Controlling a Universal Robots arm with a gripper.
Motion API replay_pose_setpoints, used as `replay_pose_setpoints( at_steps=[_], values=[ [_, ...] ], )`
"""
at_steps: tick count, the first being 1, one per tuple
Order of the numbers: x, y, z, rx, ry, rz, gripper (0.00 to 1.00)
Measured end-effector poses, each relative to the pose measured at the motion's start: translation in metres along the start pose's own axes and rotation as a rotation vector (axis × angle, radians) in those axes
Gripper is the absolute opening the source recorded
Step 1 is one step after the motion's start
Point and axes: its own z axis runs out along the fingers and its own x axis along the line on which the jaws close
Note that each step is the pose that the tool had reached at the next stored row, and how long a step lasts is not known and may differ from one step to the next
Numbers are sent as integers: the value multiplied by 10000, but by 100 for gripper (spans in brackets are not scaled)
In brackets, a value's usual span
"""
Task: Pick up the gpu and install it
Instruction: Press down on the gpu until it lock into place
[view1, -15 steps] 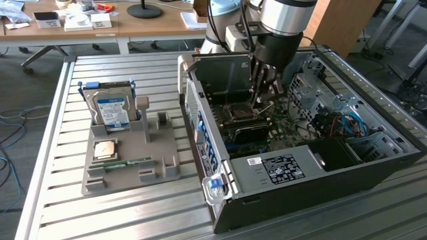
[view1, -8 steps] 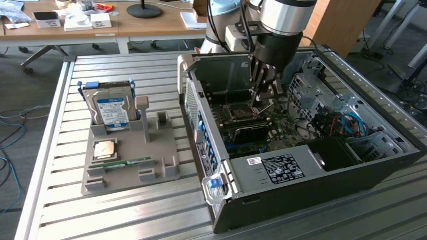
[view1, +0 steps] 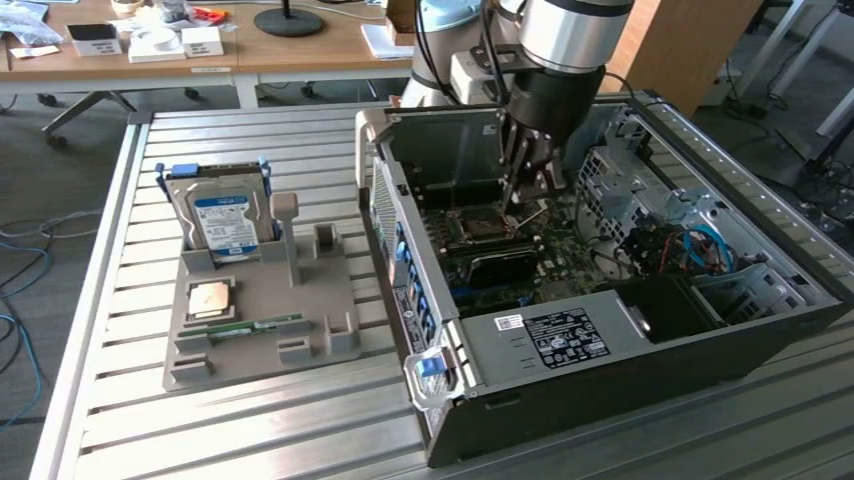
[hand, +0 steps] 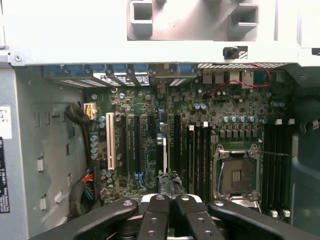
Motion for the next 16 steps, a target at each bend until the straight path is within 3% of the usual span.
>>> replay_pose_setpoints(
  at_steps=[13, 16],
  values=[
    [7, 3, 234, -1, -1, -2, 11],
    [7, 3, 247, -2, 0, -2, 11]
  ],
)
